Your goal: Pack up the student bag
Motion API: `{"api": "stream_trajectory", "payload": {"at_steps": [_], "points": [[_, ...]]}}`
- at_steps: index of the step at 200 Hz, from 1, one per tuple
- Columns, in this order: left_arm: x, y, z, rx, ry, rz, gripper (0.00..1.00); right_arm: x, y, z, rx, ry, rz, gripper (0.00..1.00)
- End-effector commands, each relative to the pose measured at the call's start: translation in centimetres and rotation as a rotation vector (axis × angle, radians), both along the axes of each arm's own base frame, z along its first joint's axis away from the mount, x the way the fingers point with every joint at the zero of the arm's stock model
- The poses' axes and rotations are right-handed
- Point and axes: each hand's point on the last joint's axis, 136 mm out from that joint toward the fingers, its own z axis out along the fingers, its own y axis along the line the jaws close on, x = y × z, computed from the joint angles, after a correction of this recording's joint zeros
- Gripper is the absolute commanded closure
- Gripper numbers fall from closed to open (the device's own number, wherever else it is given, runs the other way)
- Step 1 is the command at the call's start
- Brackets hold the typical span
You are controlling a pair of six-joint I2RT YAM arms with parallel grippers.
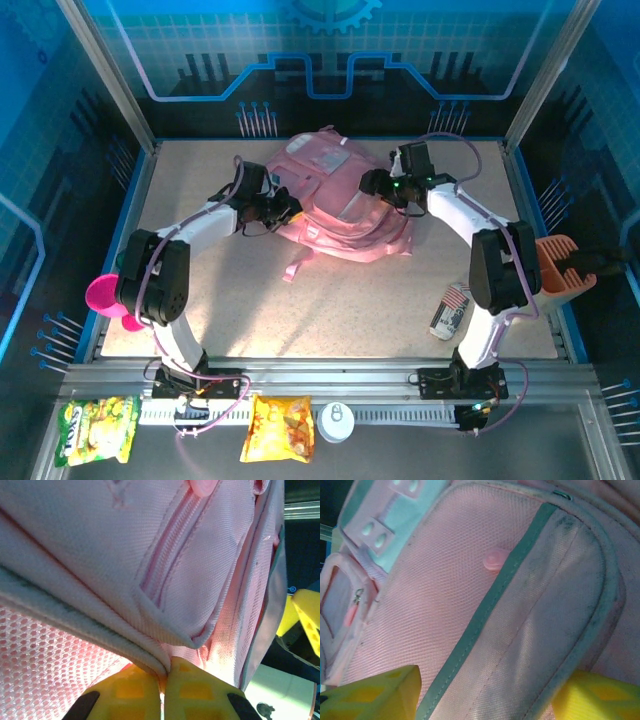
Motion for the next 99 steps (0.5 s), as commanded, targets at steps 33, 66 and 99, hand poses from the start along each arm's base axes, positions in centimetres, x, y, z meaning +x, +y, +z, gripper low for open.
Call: {"api": "stream_trajectory", "payload": {"at_steps": [33, 66, 99], "points": [[-0.9, -2.0, 3.8, -0.059, -0.054, -0.091, 1.0, -6.3, -1.2, 3.1, -0.148, -0.055, -0.011, 0.3], [-0.9, -2.8, 5.0, -0.065, -0.072, -0.099, 1.0, -10.7, 2.4, 3.2, -0.165, -0.079, 0.013, 0.33], [-1.2, -4.0, 5.9, -0.079, -0.085, -0.12, 1.0, -12.7, 7.4, 2.4, -0.142, -0.112, 0.034, 0.4]]}}
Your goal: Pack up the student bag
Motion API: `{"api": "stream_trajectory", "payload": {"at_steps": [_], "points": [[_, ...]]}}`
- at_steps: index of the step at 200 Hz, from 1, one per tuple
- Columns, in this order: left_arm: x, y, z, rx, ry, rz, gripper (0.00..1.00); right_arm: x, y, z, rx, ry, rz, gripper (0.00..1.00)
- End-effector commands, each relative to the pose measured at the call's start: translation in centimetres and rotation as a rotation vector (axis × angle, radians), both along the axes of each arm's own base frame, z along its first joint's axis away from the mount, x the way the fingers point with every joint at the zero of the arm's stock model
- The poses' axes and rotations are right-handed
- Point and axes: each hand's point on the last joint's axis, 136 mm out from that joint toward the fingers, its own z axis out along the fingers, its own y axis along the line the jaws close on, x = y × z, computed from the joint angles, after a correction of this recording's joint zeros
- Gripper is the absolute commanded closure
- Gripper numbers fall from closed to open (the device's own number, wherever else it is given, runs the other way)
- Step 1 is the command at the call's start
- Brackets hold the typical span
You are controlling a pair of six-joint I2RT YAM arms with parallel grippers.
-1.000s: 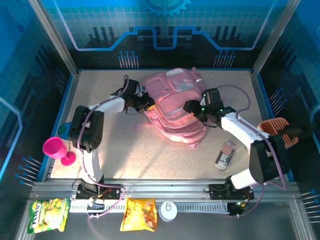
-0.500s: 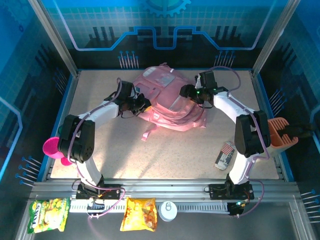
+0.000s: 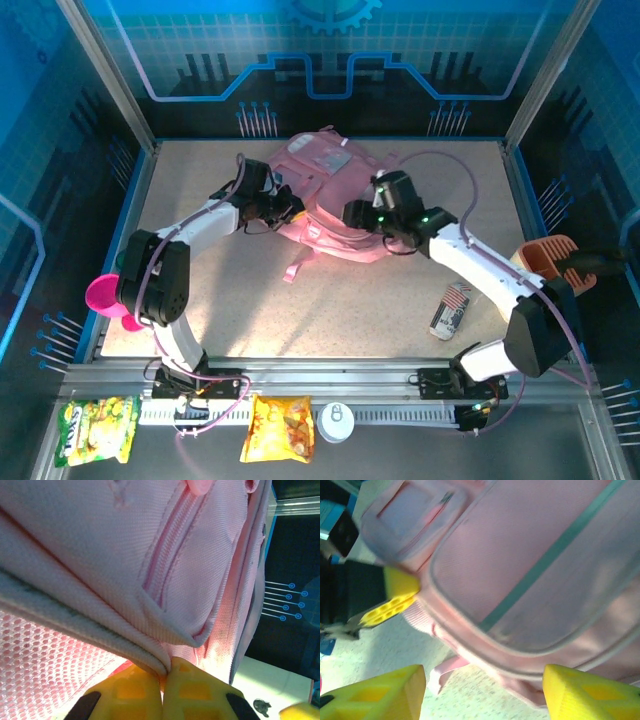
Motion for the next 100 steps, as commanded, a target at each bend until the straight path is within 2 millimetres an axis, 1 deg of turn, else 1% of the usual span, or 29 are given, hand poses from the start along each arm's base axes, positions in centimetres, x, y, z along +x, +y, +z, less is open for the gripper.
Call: {"api": "stream_trajectory", "payload": {"at_steps": [1, 23, 42, 62, 79, 100], "points": [[-0.9, -3.0, 5.1, -0.08, -0.098, -0.105, 1.0, -0.6, 1.5, -2.2, -0.021, 0.008, -0.066, 0.4], [-1.1, -3.8, 5.6, -0.095, -0.103, -0.118, 1.0, -0.9, 4.7, -2.9, -0.001, 0.003, -0.04, 0.46], [-1.4, -4.7, 6.0, -0.11, -0.102, -0.132, 1.0, -0.7, 6.4, -3.5, -0.004, -0.001, -0.042, 0.53], [-1.5, -5.1, 6.3, -0.122, -0.095, -0.131, 1.0, 0.1, 7.0, -4.2, 0.0, -0.017, -0.082, 0.59], [-1.5, -5.2, 6.4, -0.133, -0.086, -0.126, 1.0, 1.1, 7.0, -4.8, -0.009, -0.041, -0.117, 0.64], [-1.6, -5.3, 6.5, -0.145, -0.078, -0.124, 1.0, 2.4, 7.5, -4.7, -0.015, -0.078, -0.114, 0.66]]}}
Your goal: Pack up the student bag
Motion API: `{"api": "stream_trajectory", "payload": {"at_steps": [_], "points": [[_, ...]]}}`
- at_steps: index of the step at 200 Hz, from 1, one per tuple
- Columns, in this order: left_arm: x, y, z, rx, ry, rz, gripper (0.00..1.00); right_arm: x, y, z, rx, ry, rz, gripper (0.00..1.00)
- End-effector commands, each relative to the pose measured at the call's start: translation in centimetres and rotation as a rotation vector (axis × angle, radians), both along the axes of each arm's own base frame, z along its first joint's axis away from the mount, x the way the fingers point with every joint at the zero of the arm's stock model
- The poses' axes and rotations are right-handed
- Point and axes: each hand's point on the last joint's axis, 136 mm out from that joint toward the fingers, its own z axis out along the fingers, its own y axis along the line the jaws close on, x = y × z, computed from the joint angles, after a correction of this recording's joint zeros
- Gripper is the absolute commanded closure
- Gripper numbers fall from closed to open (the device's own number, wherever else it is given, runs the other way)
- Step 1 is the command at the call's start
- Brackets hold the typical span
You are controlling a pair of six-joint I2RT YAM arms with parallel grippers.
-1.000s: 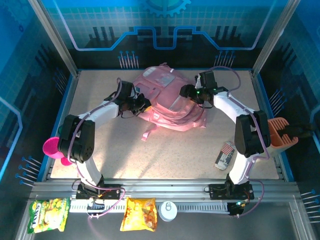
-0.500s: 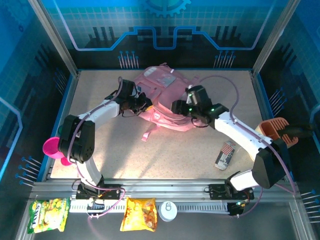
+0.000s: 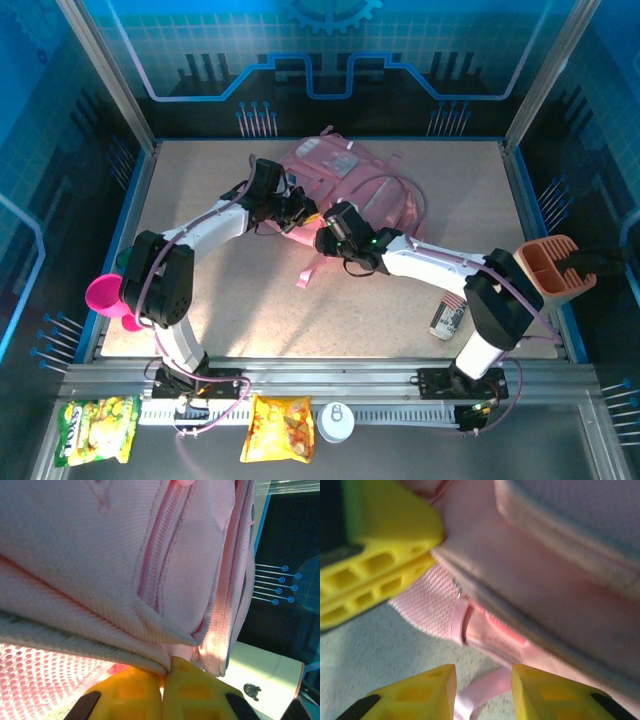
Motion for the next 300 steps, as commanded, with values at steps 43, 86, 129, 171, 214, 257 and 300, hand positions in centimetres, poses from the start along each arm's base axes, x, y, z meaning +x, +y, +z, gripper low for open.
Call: {"api": "stream_trajectory", "payload": {"at_steps": [43, 86, 129, 171, 214, 257, 300], "points": [[-0.7, -2.3, 5.2, -0.129, -0.076, -0.083, 1.0, 4.9, 0.7, 1.6, -0.005, -0.149, -0.109, 0.69], [-0.7, -2.3, 5.1, -0.133, -0.064, -0.079, 1.0, 6.1, 0.7, 3.0, 0.009, -0.245, -0.113, 0.72], [-0.6, -1.2, 3.6, -0.064, -0.054, -0.038, 0.92, 5.6, -0.9, 3.4, 0.022, -0.254, -0.131, 0.72], [-0.1, 2.2, -0.1, 0.03, -0.029, 0.101, 0.52, 4.8, -3.5, 0.7, 0.013, -0.167, -0.166, 0.72], [1.5, 2.7, -1.4, -0.034, -0.038, 0.189, 0.47, 4.2, -3.9, 0.5, 0.025, -0.153, -0.161, 0.71], [3.6, 2.1, -1.9, -0.087, -0.025, 0.245, 0.47, 4.0, -3.9, 0.8, 0.037, -0.151, -0.15, 0.71], [4.4, 2.0, -2.1, -0.085, 0.002, 0.28, 0.77, 3.4, -3.8, 1.3, 0.064, -0.136, -0.137, 0.69]]}}
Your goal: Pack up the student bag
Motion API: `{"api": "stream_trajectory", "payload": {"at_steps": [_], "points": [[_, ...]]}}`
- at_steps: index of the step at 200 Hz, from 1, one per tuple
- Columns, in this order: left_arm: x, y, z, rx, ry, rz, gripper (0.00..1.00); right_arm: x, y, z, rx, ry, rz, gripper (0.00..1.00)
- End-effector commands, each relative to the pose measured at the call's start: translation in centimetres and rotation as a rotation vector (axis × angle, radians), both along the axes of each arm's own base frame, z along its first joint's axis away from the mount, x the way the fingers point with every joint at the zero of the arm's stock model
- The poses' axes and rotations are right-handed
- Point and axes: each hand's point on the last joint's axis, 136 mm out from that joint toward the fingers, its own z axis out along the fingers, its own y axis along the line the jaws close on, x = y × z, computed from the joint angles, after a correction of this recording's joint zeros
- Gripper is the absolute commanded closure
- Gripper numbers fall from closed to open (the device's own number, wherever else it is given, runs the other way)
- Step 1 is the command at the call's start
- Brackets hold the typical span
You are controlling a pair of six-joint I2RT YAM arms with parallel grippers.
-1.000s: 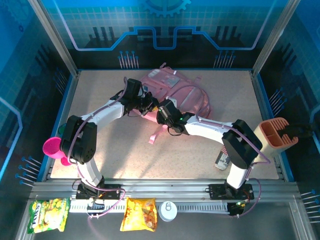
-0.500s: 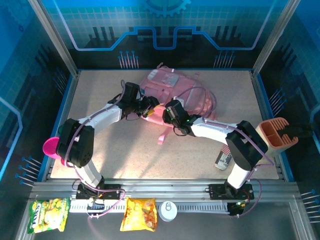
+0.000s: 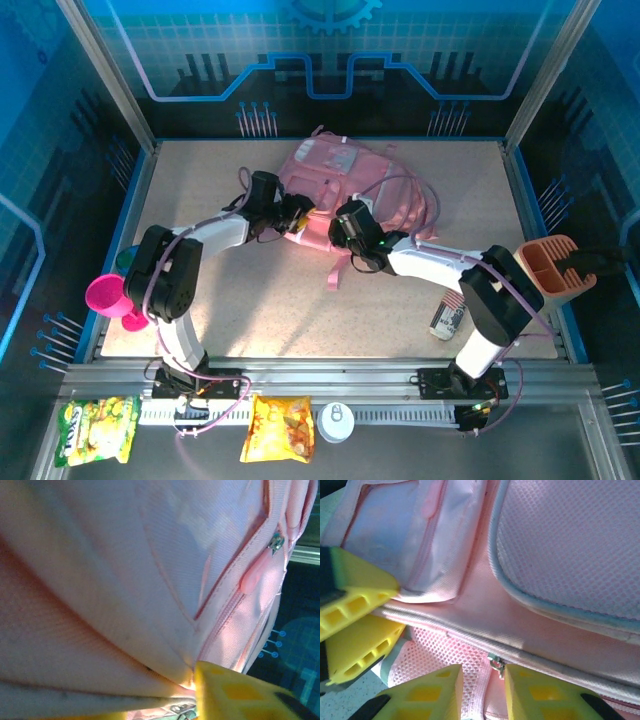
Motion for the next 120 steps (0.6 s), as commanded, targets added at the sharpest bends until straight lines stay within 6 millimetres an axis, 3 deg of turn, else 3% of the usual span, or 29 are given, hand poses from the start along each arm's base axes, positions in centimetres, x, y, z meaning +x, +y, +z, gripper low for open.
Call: {"api": "stream_trajectory", "payload": {"at_steps": [1, 42, 81, 120], "points": [[1.6, -0.4, 2.0, -0.024, -0.044, 0.032, 0.78, 0.1, -0.3, 1.6, 0.049, -0.023, -0.012, 0.69], [1.1, -1.0, 4.2, -0.048, -0.054, 0.014, 1.0, -0.9, -0.4, 1.6, 0.07, 0.047, -0.032, 0.64], [0.6, -1.7, 7.4, -0.092, -0.093, 0.002, 1.0, -0.9, -1.0, 0.5, 0.041, 0.104, -0.075, 0.64], [0.3, -1.8, 8.4, -0.106, -0.102, -0.001, 1.0, 0.5, -0.8, 0.6, -0.003, 0.086, -0.085, 0.66]]}}
